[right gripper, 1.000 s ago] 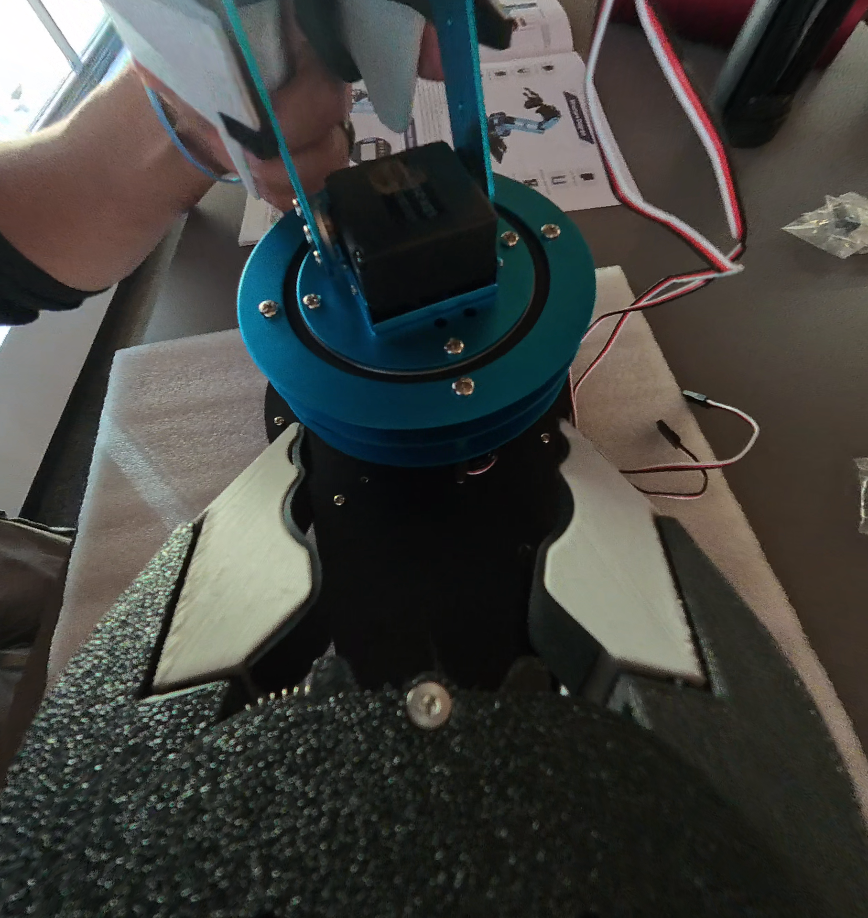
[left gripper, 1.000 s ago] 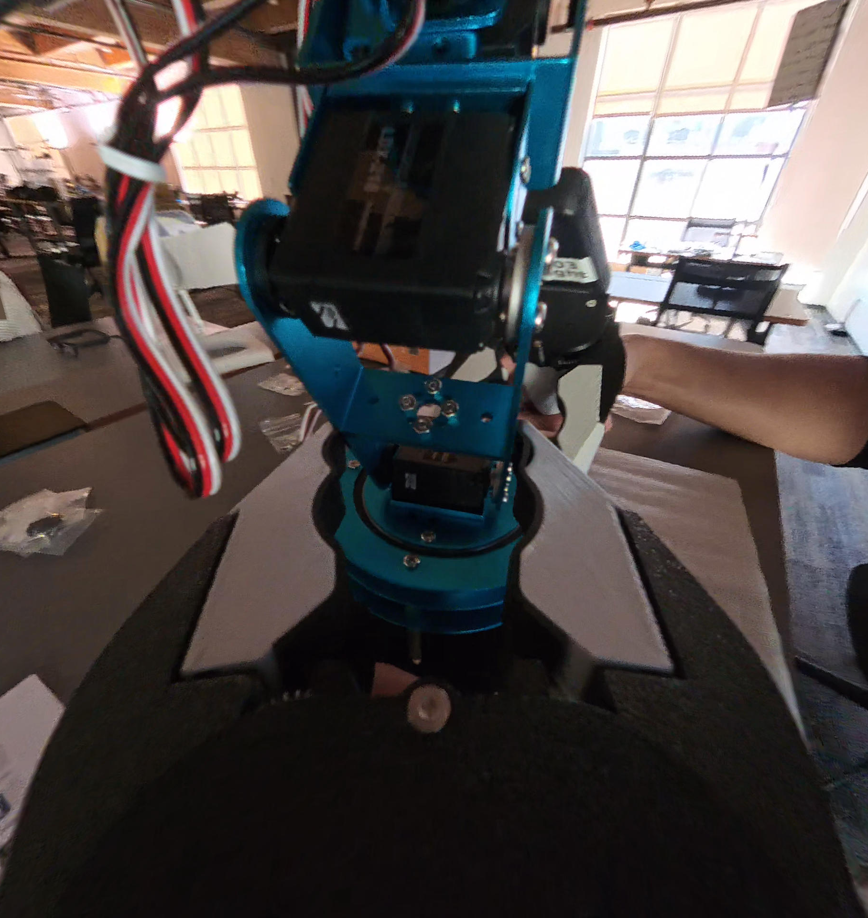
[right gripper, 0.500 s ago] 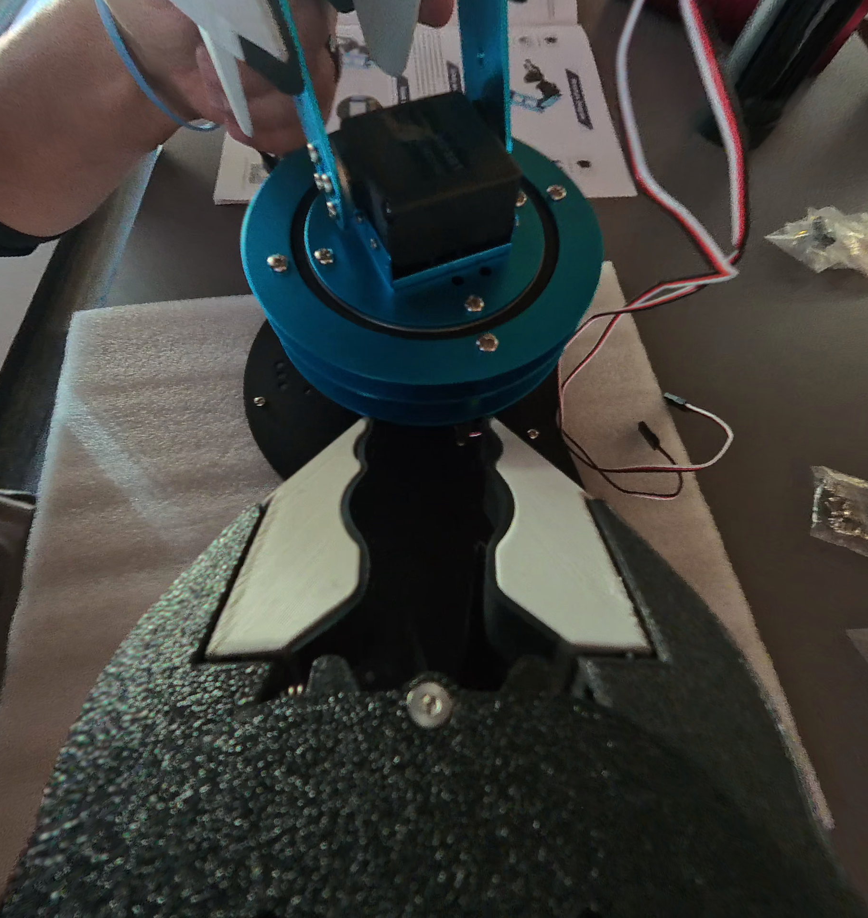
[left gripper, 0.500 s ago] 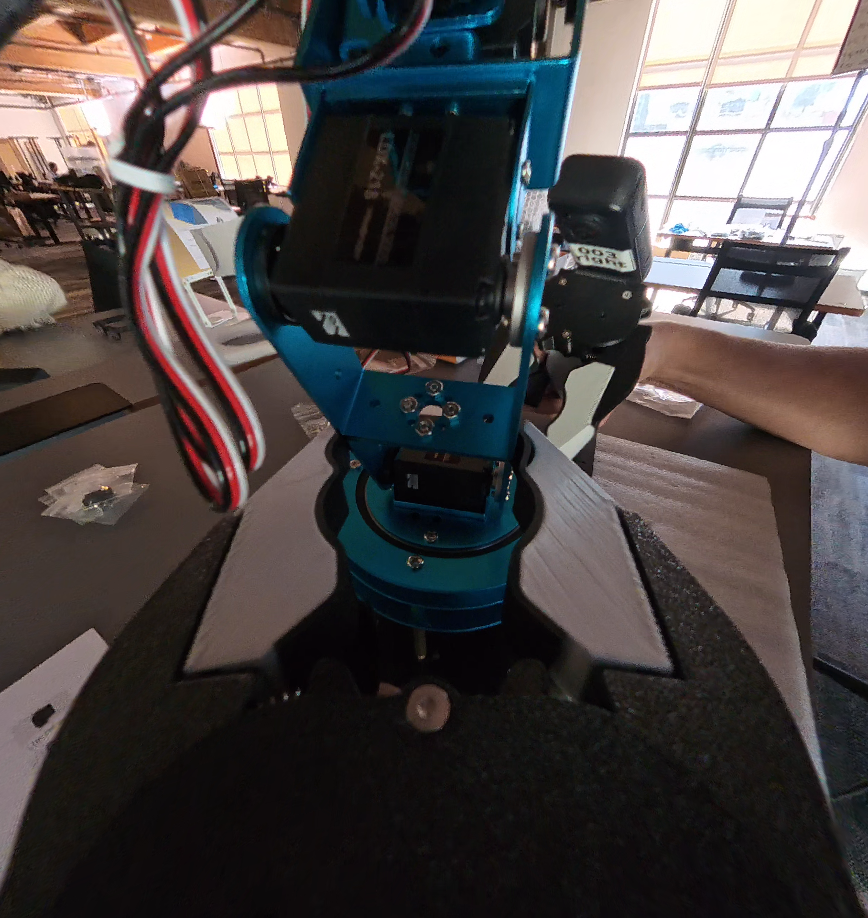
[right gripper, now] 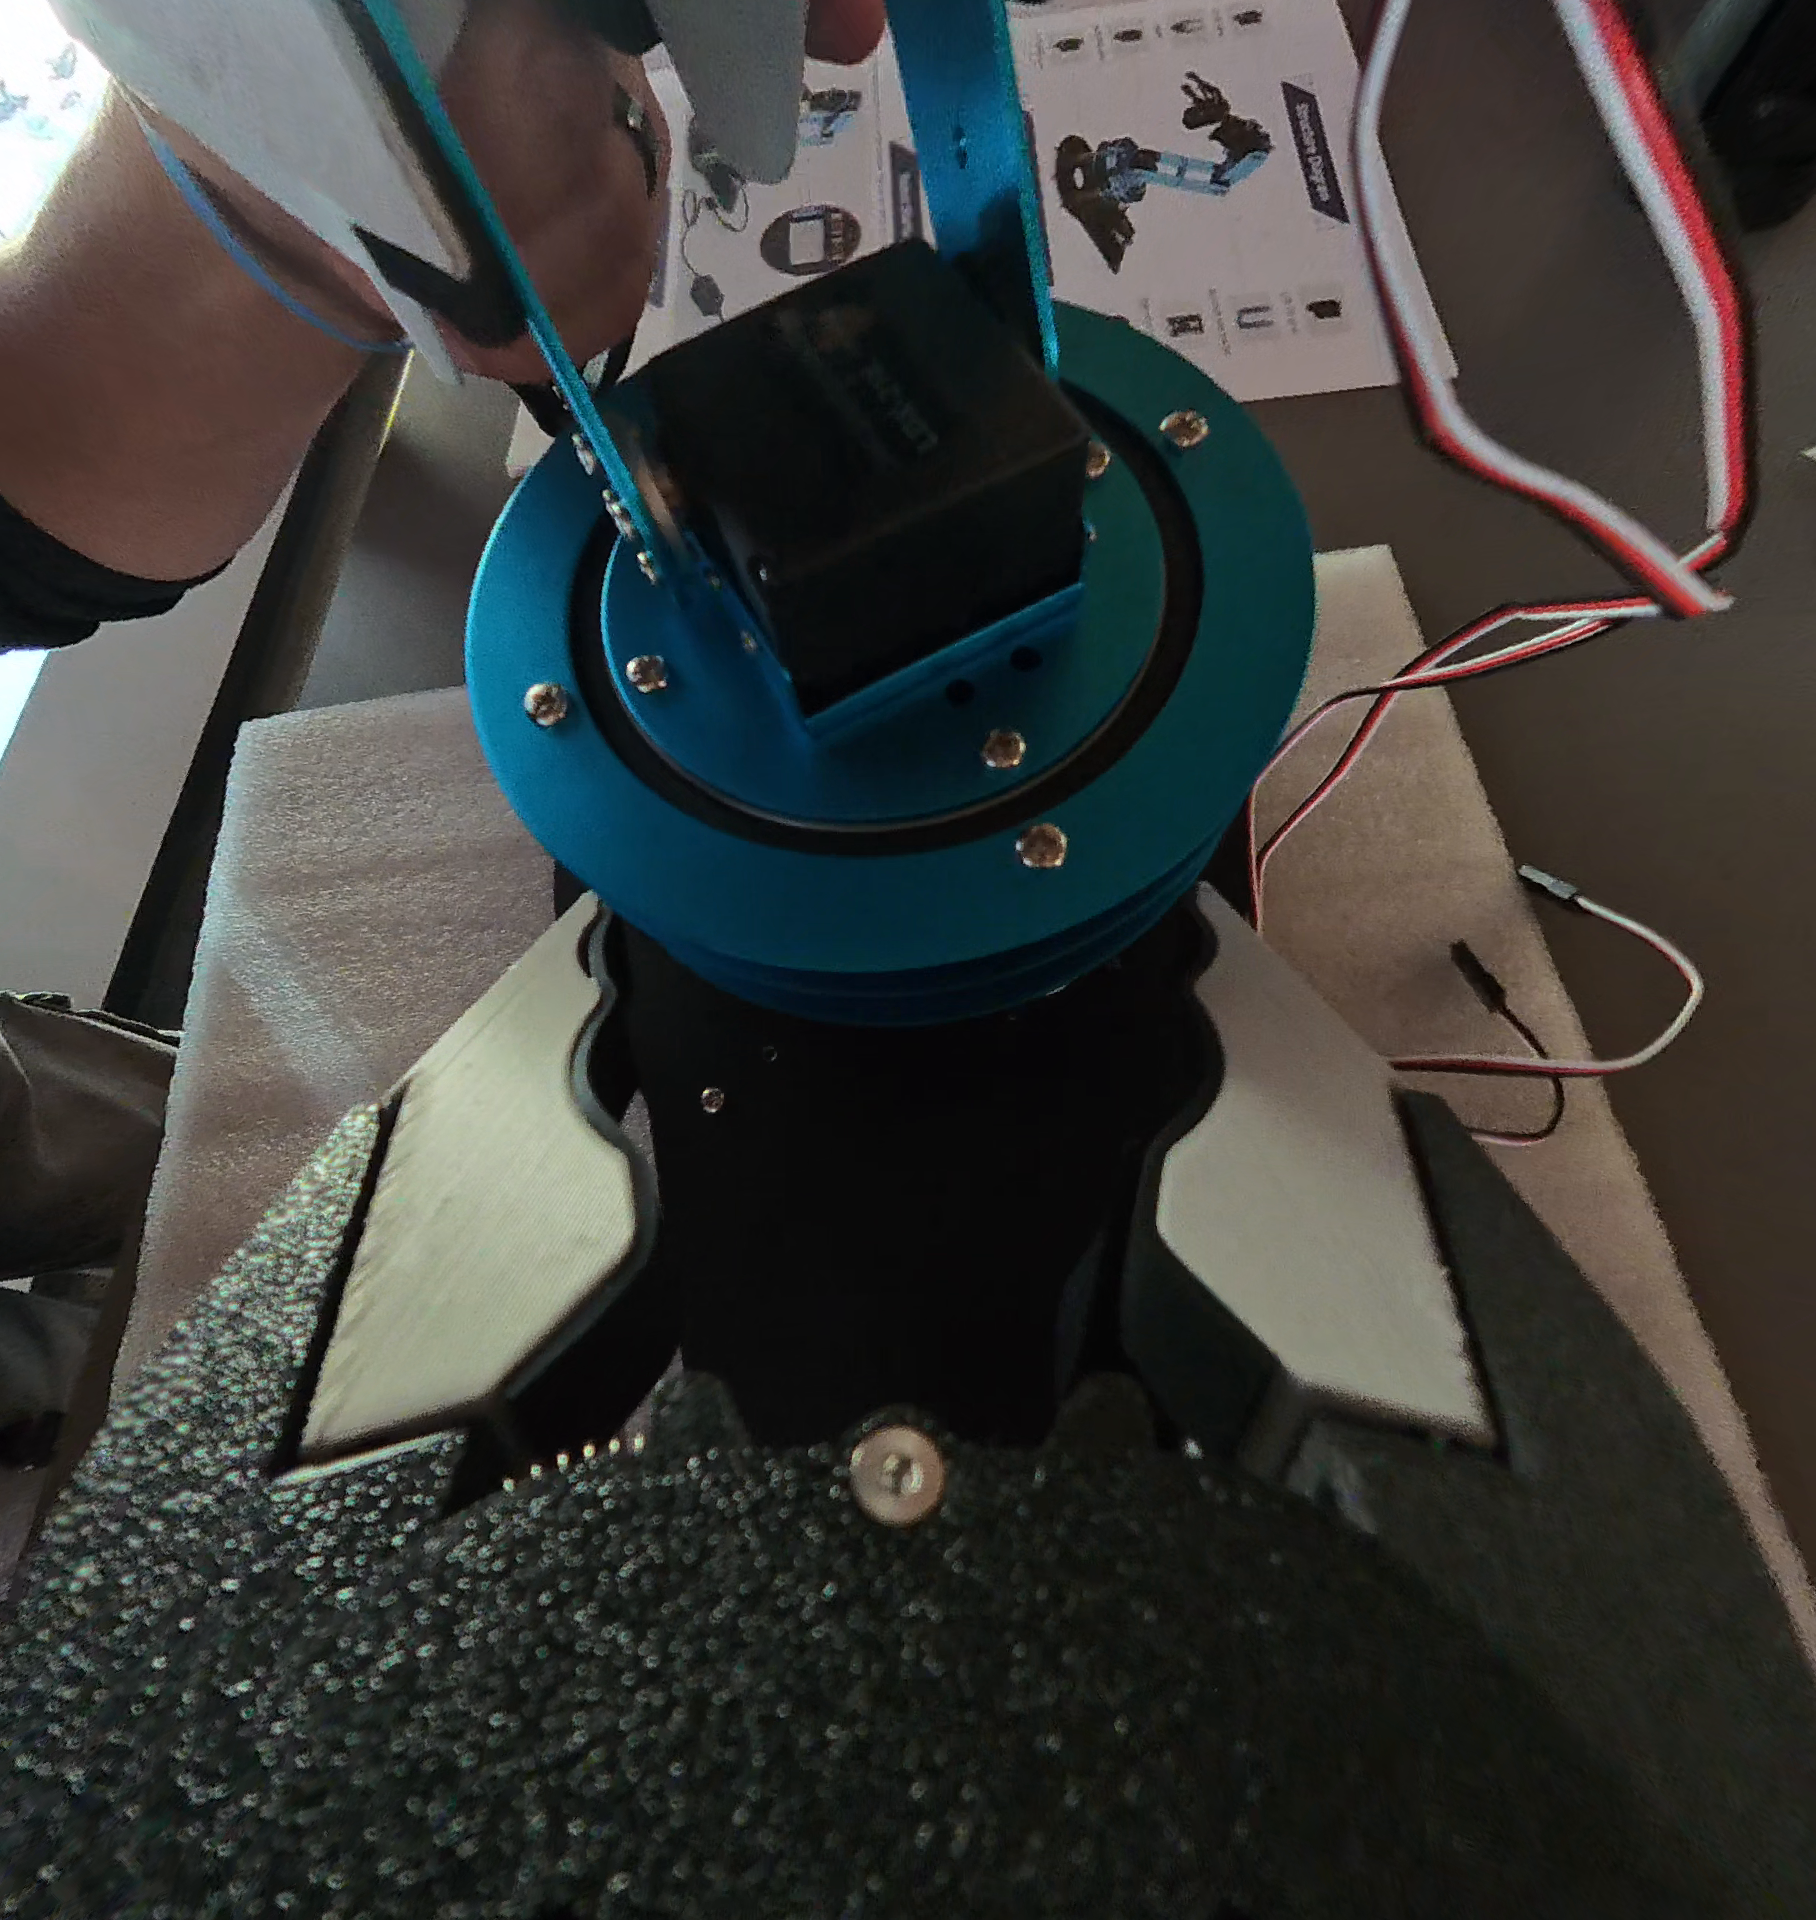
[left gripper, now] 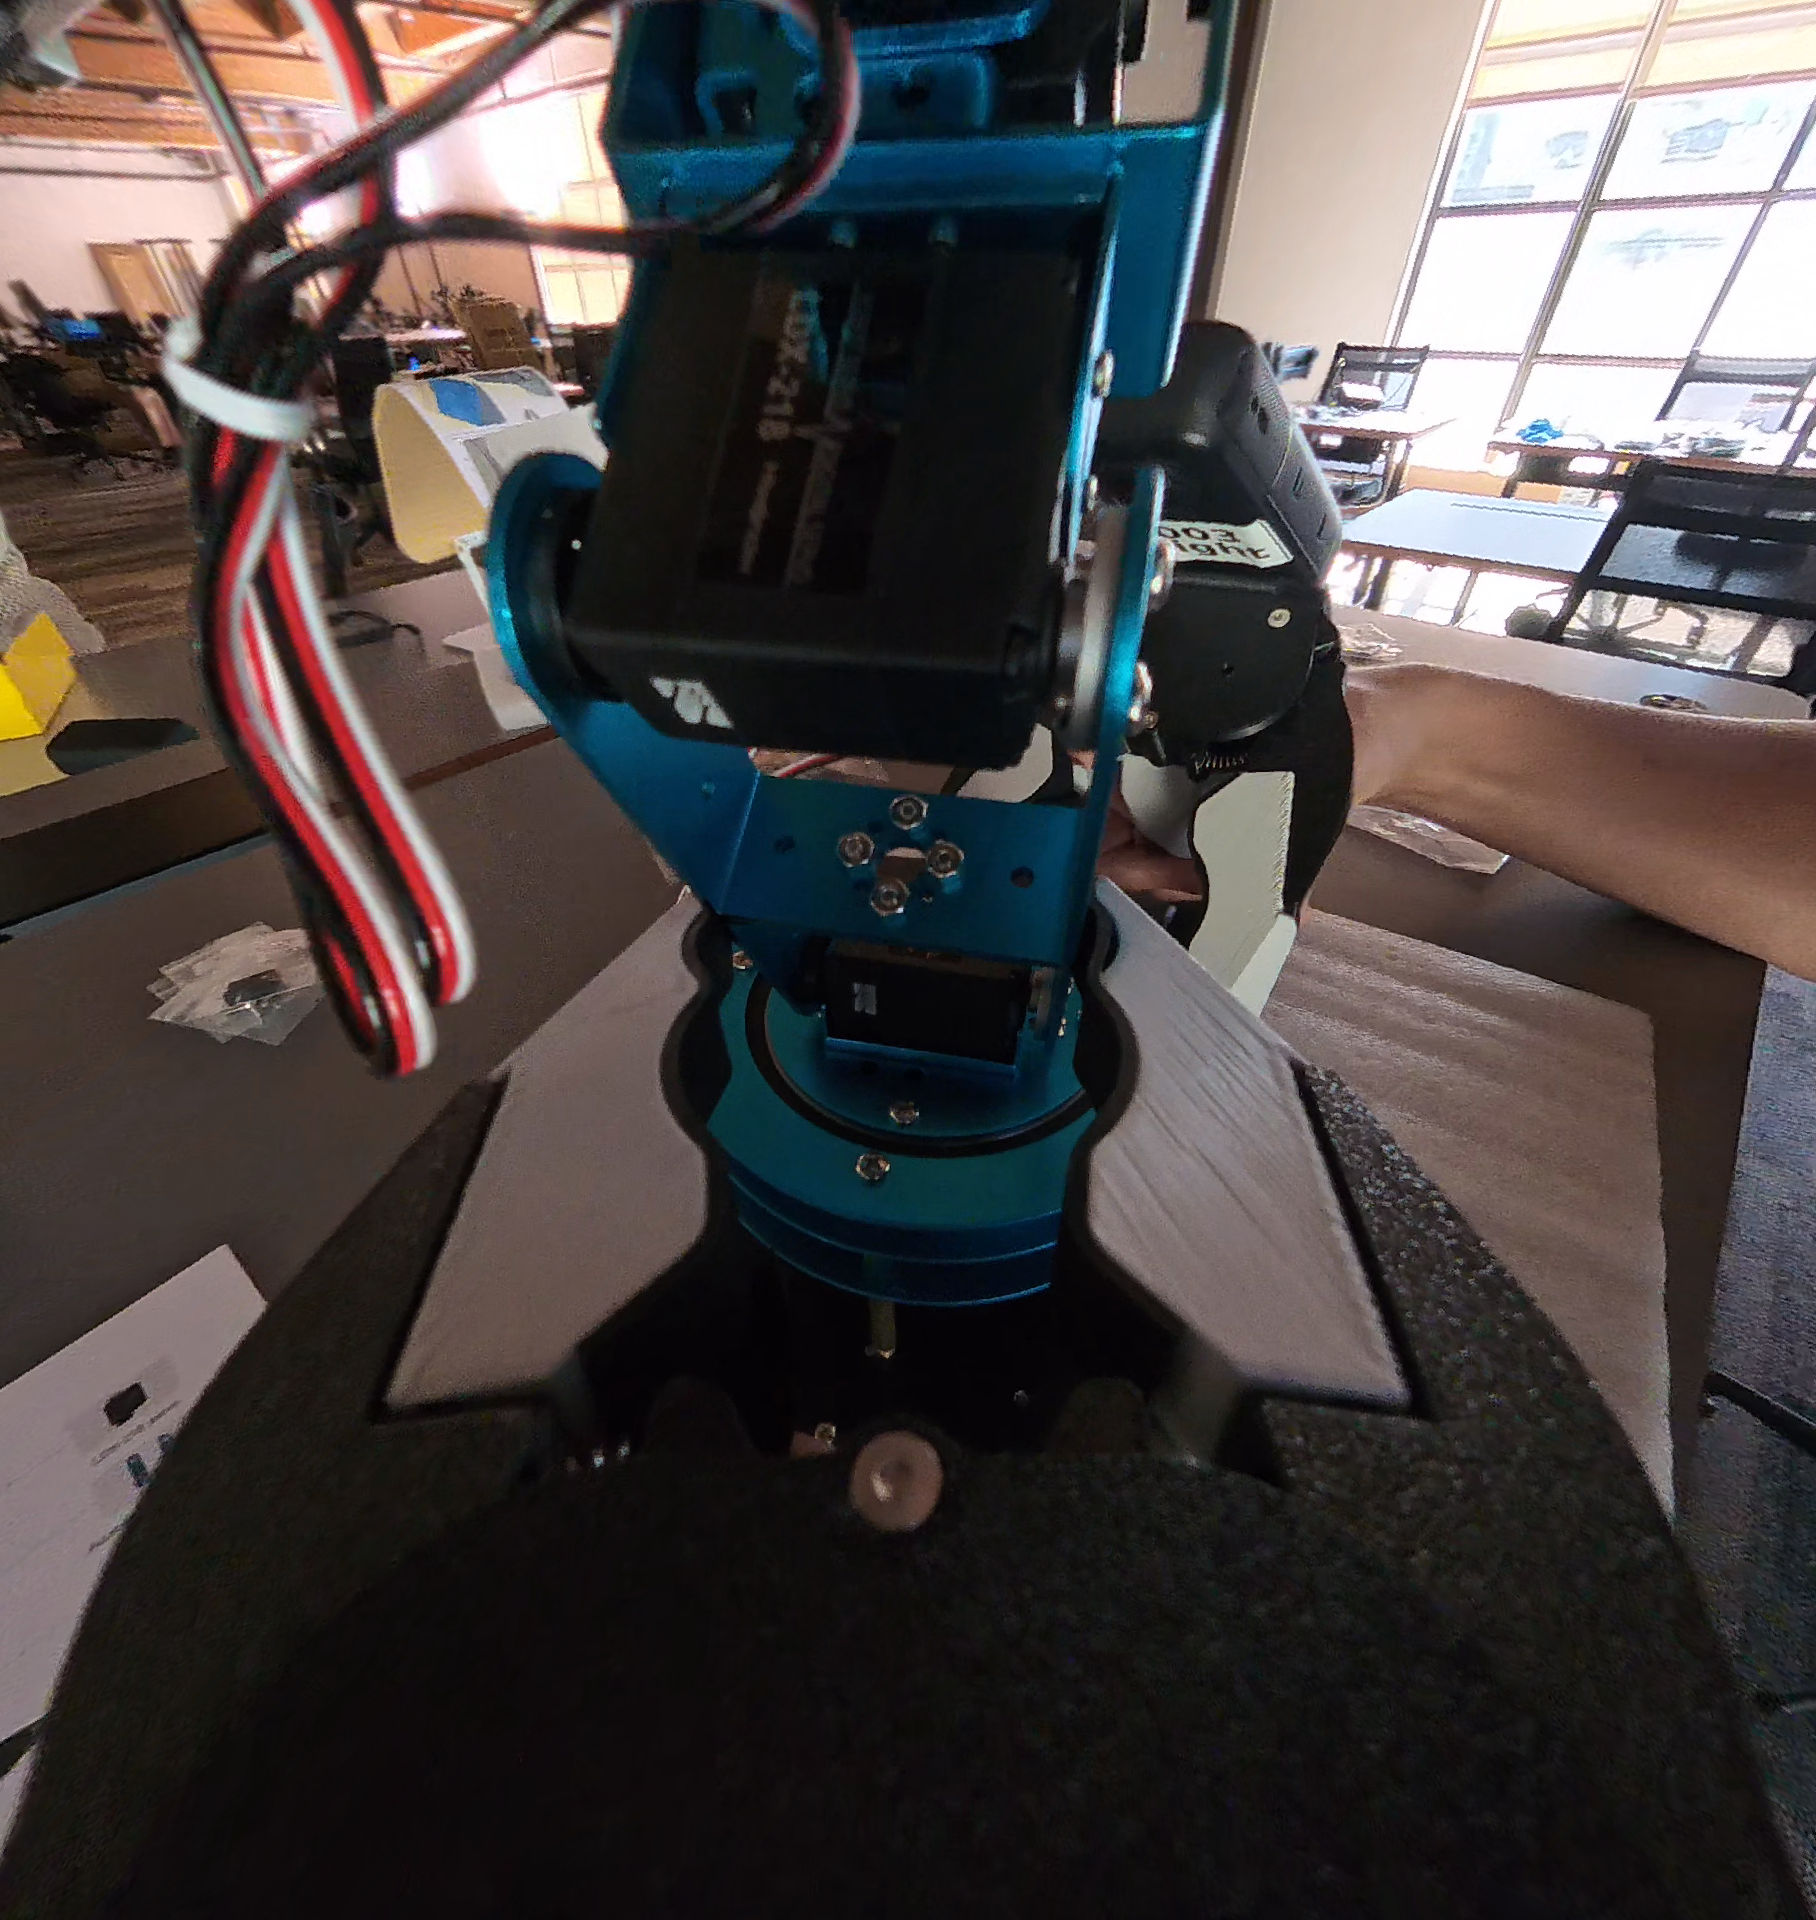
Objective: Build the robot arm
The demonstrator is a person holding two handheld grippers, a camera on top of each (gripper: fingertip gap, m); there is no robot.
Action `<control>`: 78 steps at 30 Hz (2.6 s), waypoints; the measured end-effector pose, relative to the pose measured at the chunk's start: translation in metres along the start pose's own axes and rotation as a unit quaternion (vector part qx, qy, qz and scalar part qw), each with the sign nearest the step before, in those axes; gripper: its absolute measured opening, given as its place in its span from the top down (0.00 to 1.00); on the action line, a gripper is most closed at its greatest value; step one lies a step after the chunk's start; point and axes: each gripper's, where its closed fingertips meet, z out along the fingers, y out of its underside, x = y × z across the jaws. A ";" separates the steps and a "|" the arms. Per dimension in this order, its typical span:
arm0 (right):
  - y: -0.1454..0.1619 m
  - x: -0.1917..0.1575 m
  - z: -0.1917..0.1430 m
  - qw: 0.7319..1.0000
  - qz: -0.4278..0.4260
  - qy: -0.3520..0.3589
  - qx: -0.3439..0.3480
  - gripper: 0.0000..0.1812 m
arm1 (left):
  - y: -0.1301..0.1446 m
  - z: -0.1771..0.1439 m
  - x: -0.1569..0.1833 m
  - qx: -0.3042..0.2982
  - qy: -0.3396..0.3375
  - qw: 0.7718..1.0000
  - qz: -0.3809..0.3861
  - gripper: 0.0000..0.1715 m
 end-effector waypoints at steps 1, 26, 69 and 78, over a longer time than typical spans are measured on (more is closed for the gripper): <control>0.000 0.000 0.000 1.000 -0.002 -0.001 0.001 0.42 | 0.000 0.000 0.000 0.003 -0.001 1.000 0.000 0.62; -0.005 -0.001 -0.004 0.999 0.031 -0.020 0.010 0.44 | 0.003 -0.002 -0.003 0.001 0.034 0.999 0.014 0.62; 0.000 -0.012 -0.010 0.995 0.083 -0.060 0.006 0.50 | 0.004 -0.003 0.002 -0.006 0.099 0.995 0.020 0.62; 0.000 -0.012 -0.011 0.995 0.080 -0.058 0.005 0.51 | 0.003 -0.002 0.003 0.003 0.105 0.994 0.017 0.62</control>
